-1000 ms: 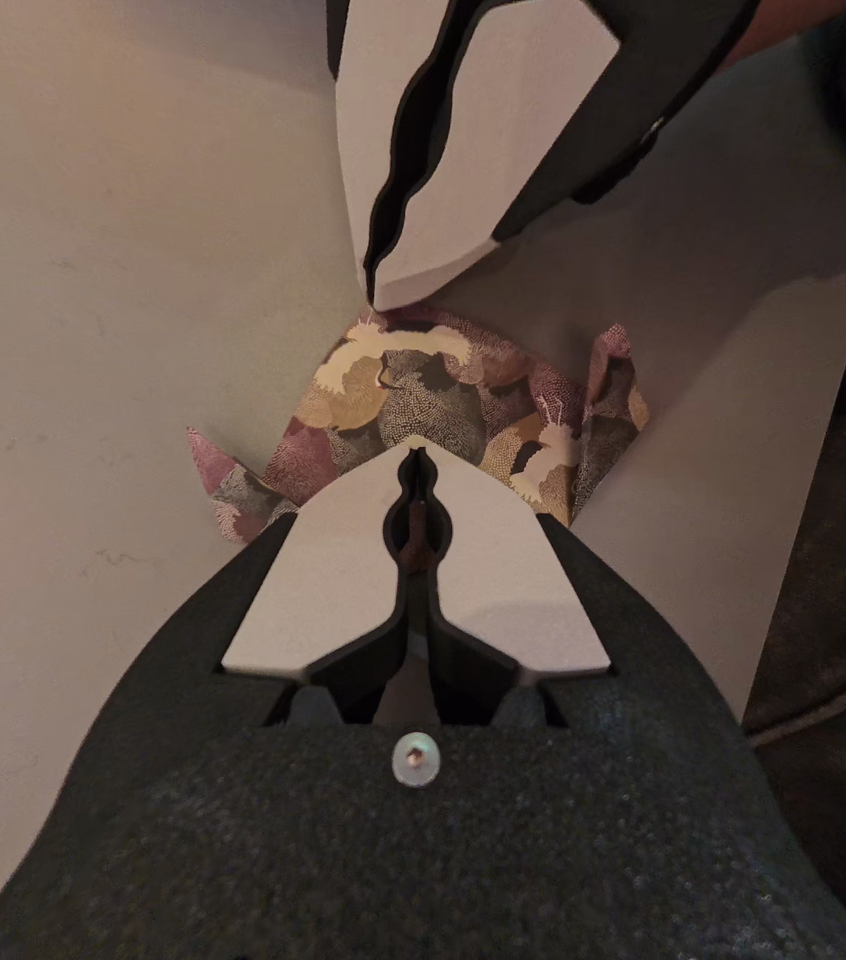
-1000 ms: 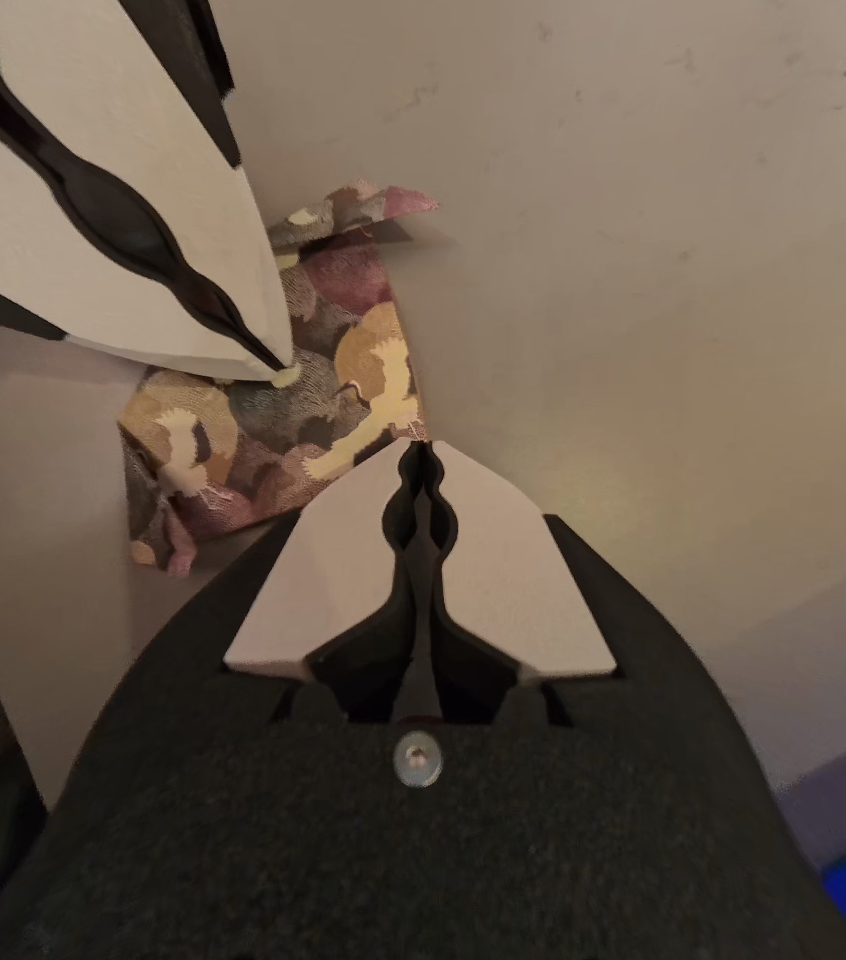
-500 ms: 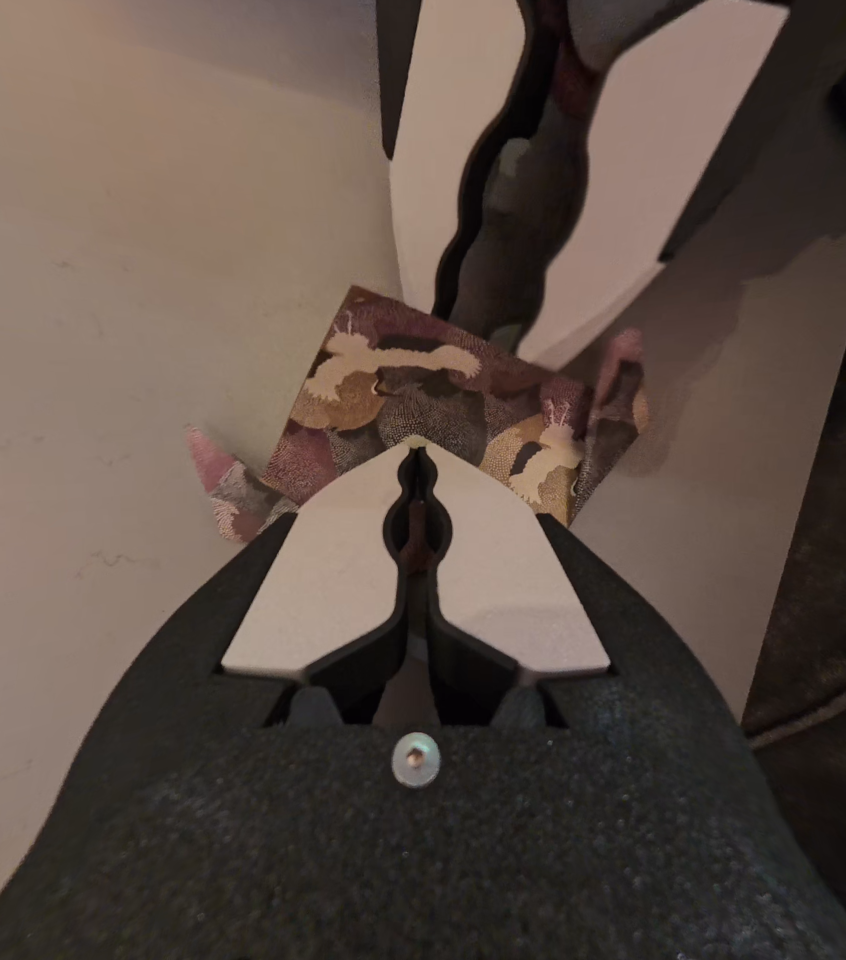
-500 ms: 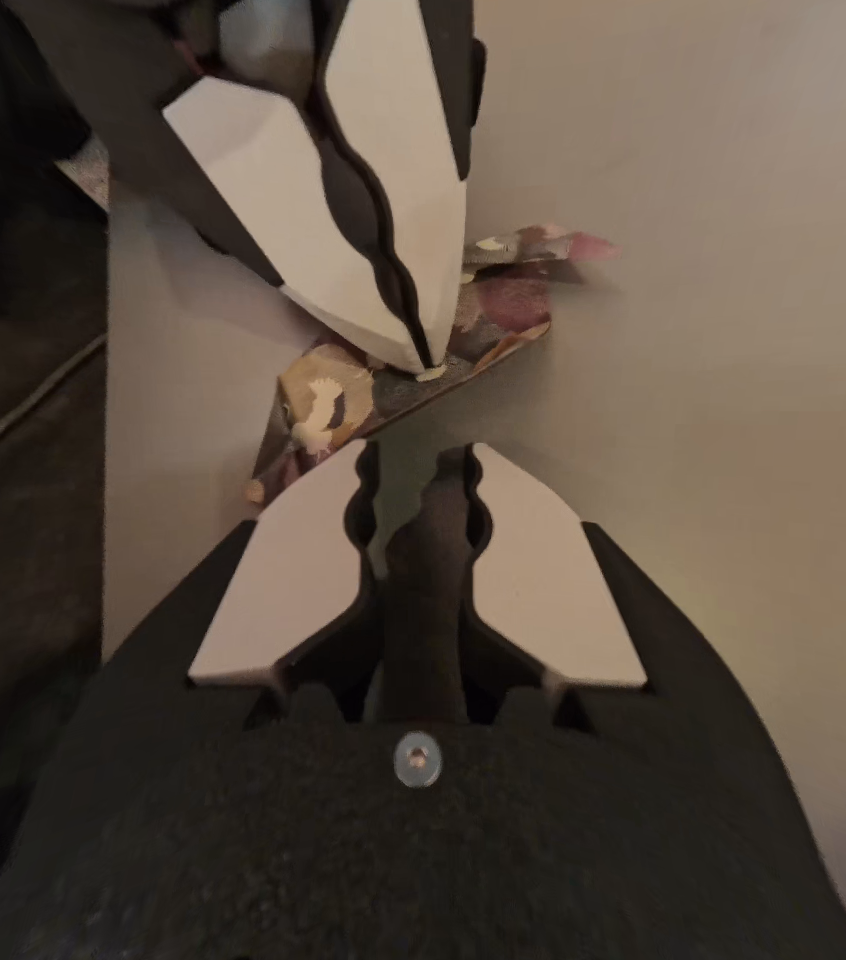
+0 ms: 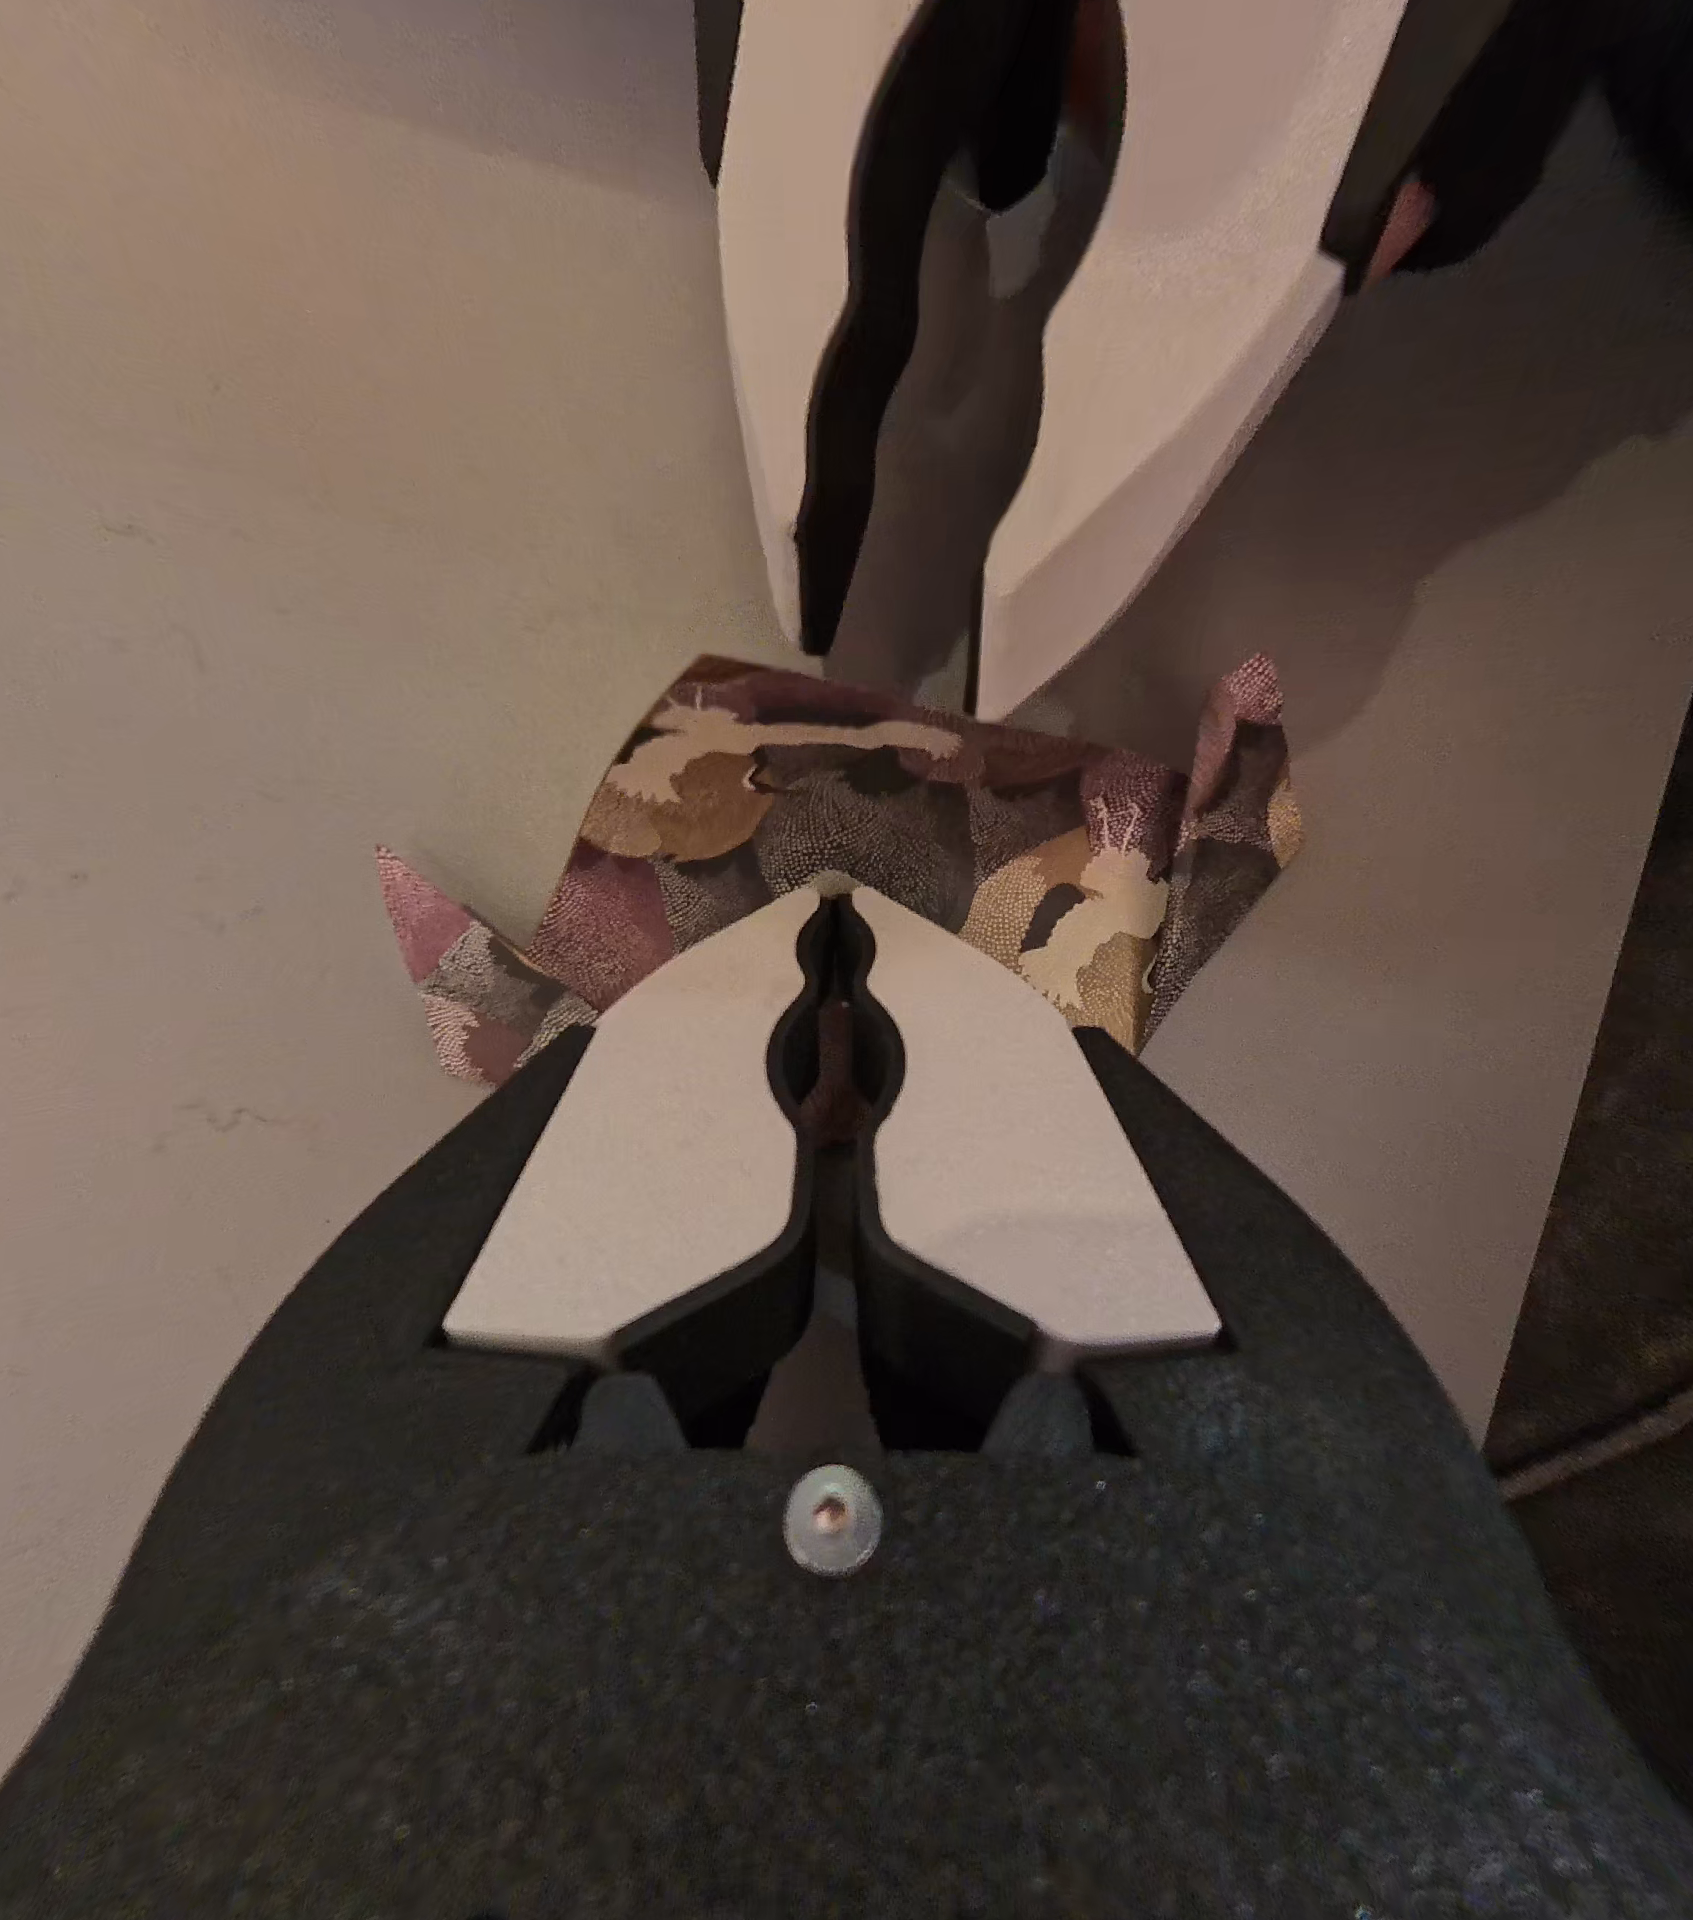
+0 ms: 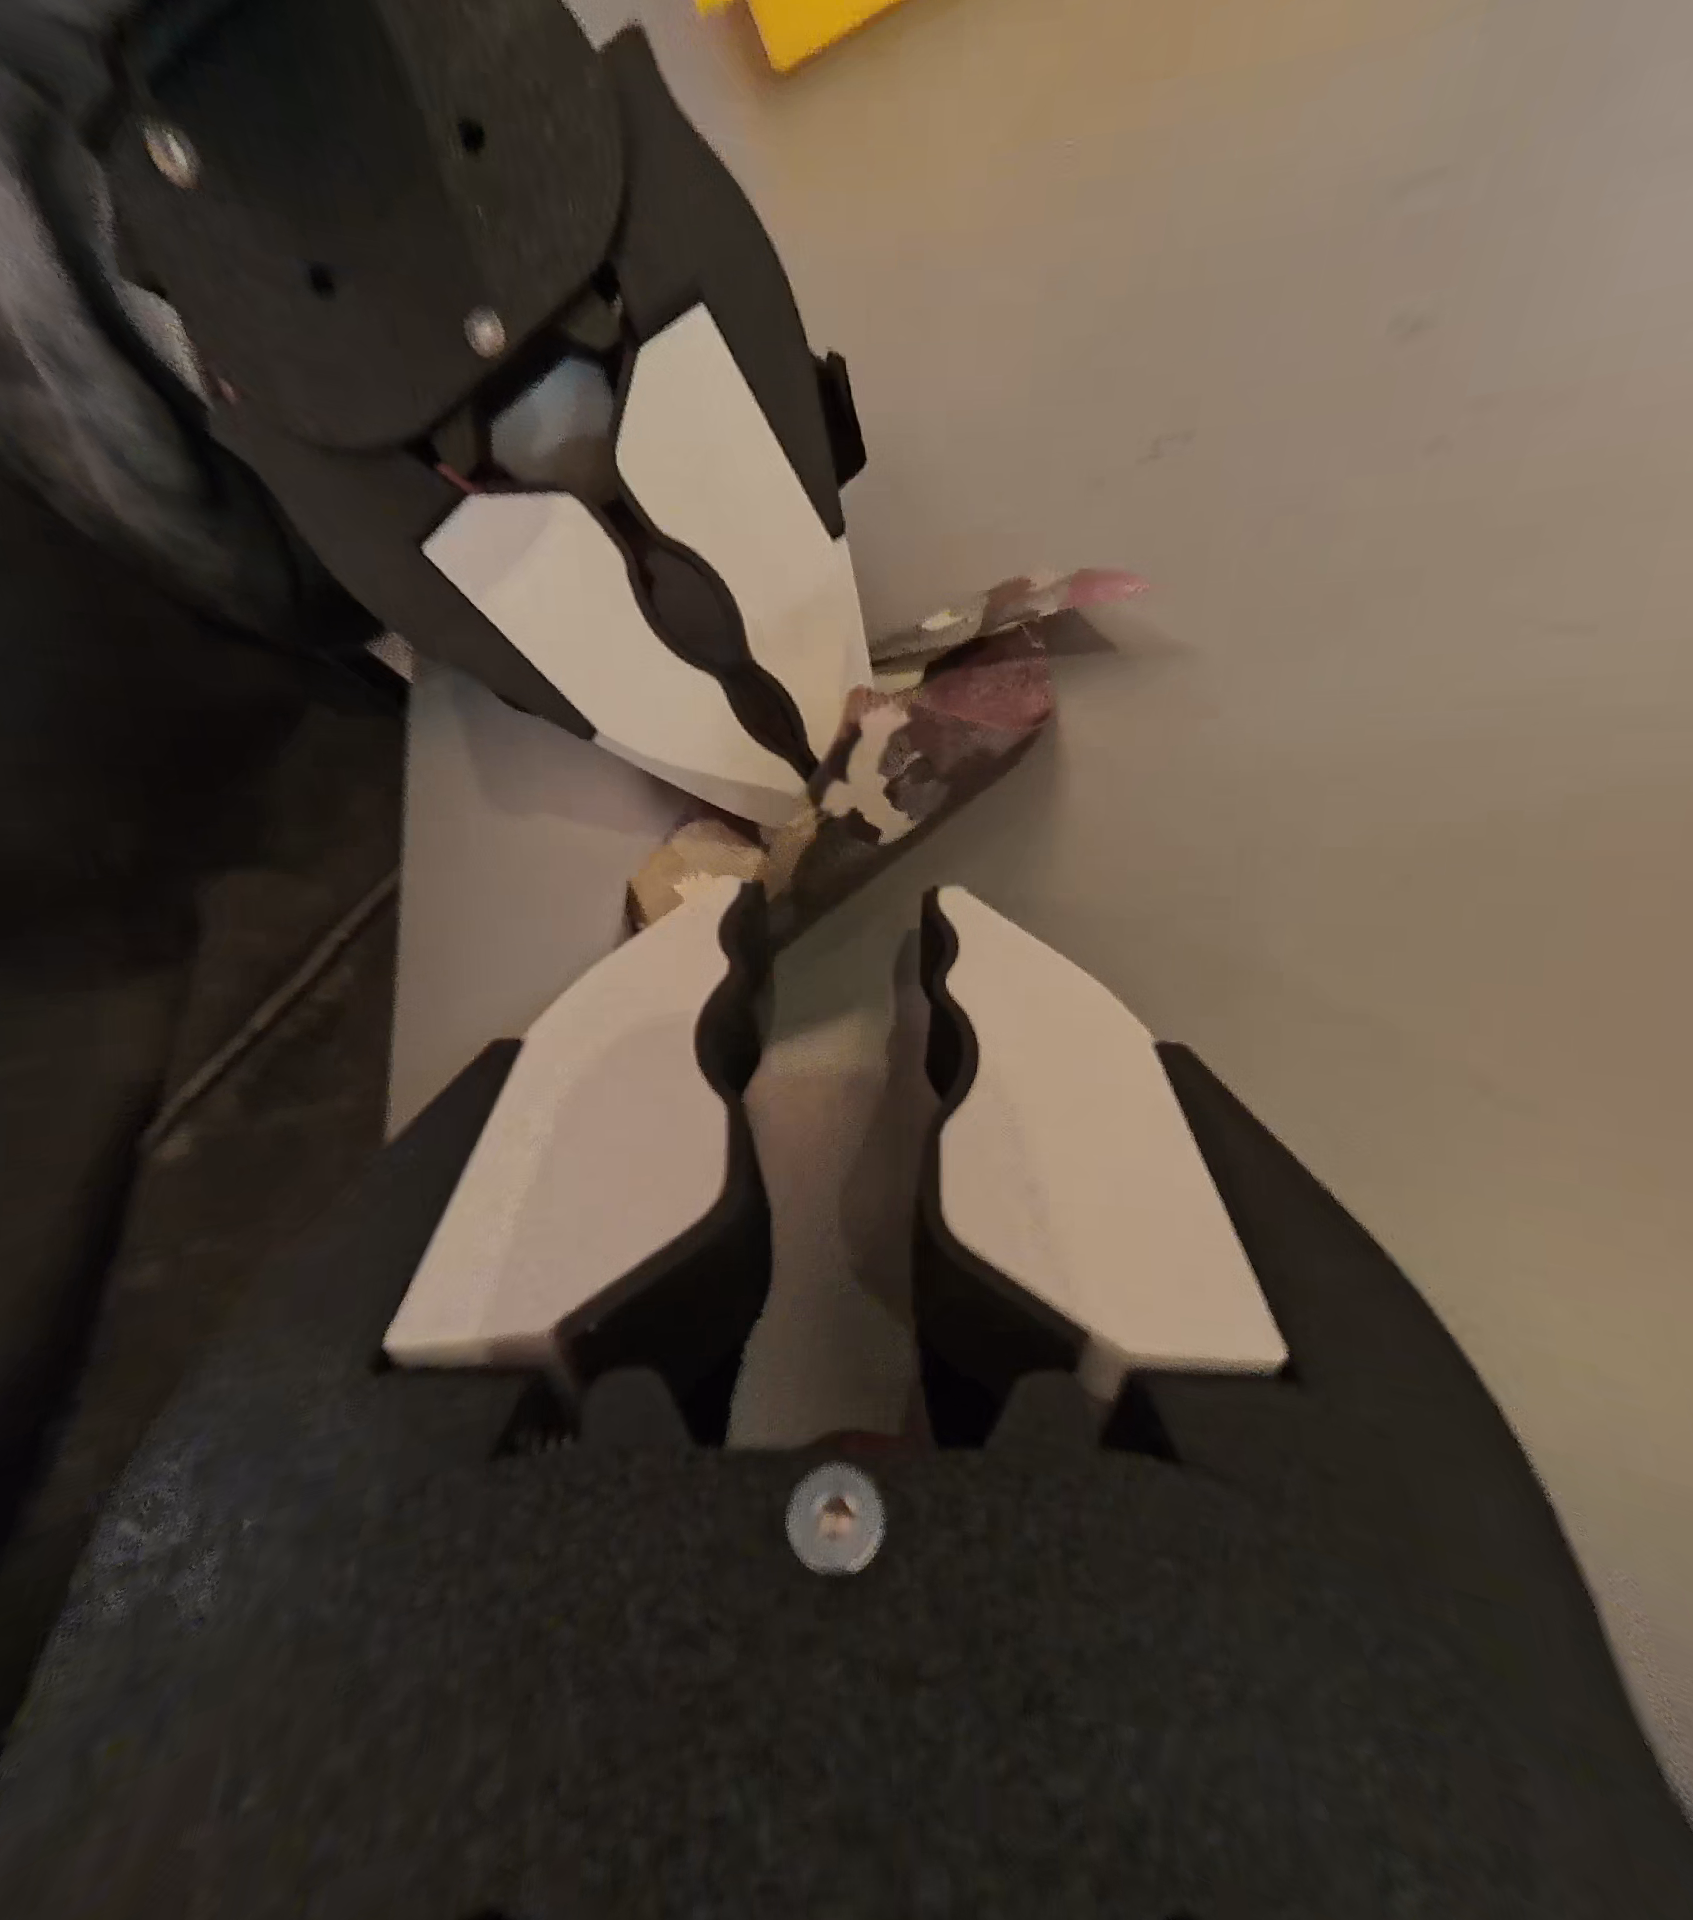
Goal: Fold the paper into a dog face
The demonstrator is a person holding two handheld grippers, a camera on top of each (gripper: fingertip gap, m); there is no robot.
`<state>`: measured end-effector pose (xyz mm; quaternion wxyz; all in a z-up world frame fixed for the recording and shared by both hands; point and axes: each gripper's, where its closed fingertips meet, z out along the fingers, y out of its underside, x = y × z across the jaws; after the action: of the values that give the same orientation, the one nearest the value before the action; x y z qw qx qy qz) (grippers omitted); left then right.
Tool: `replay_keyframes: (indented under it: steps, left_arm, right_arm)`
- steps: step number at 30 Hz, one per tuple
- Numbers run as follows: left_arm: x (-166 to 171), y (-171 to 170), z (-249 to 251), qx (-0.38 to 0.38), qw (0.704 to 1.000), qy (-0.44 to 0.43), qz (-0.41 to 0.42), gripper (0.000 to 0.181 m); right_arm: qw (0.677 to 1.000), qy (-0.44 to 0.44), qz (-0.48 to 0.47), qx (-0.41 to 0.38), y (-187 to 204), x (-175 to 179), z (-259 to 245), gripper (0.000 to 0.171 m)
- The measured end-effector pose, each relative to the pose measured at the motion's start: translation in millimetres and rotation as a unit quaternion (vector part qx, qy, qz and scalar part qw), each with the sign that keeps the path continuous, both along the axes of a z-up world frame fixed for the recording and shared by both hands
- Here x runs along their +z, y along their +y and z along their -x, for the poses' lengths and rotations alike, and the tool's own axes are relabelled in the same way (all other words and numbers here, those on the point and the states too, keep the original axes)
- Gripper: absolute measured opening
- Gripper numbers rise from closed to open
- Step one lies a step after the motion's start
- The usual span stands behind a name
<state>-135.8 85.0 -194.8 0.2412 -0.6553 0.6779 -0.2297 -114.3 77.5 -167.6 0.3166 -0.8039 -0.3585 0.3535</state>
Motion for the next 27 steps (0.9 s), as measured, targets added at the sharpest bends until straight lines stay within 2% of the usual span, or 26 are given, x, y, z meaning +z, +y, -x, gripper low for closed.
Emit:
replay_keyframes:
  steps: [6, 11, 17, 27]
  left_arm:
    - [0, 0, 0, 0.001, 1.000, -0.002, 0.000, 0.000]
    - [0, 0, 0, 0.001, 1.000, -0.002, 0.001, 0.000]
    - [0, 0, 0, 0.001, 1.000, -0.003, 0.001, 0.000]
    - [0, 0, 0, 0.002, 1.000, -0.006, 0.006, 0.000]
  right_arm:
    - [0.996, 0.060, 0.040, -0.056, 13, 8, -8, 0.026]
    - [0.994, 0.033, 0.066, -0.080, 16, -4, -14, 0.024]
    - [0.992, 0.010, 0.080, -0.095, 16, -10, -18, 0.001]
    - [0.995, -0.007, 0.043, -0.089, 17, 0, -8, 0.000]
